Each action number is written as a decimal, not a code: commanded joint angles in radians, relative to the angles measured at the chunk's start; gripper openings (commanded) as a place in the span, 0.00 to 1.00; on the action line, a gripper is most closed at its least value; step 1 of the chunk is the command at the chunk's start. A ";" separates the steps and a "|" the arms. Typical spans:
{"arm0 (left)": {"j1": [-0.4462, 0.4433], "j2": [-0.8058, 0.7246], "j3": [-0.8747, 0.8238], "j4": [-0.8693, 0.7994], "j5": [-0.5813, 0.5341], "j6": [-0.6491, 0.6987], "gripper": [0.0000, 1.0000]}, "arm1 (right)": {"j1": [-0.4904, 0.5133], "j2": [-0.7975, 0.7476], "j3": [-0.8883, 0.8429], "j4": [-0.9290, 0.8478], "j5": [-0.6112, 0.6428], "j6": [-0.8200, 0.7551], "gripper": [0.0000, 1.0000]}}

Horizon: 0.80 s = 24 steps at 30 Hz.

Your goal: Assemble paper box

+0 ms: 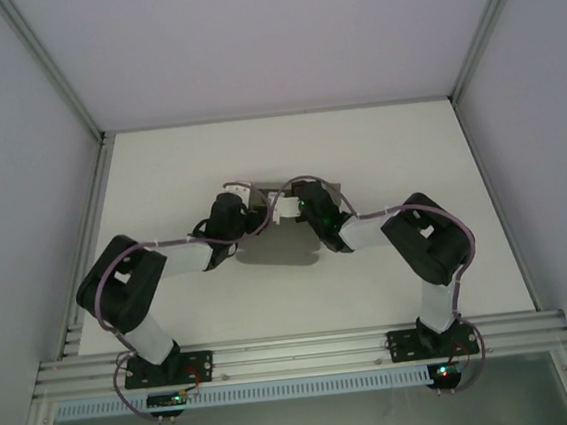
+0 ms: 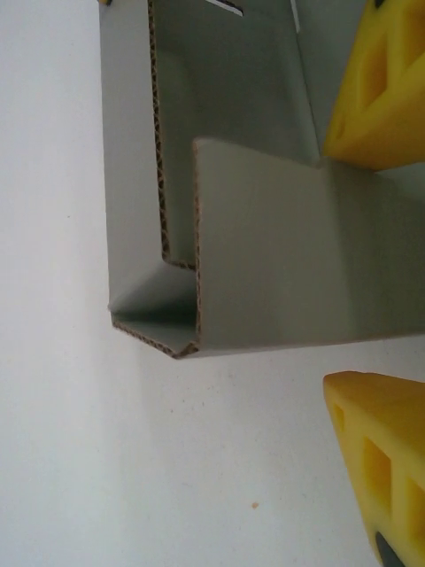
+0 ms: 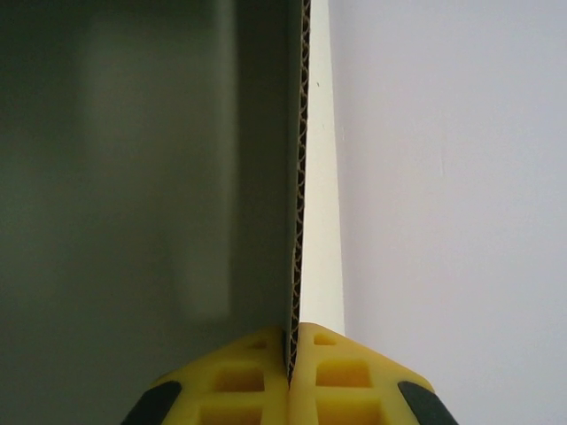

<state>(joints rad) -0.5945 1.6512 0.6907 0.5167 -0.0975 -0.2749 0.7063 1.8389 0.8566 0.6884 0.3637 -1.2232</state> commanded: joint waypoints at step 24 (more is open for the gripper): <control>0.339 -0.206 -0.170 0.054 0.269 -0.025 1.00 | 0.020 0.038 -0.020 0.329 -0.005 -0.259 0.00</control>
<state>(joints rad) -0.2535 1.3876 0.5034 0.5232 0.0460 -0.3454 0.7181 1.8481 0.8364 0.8852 0.3668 -1.3987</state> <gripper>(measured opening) 0.994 0.055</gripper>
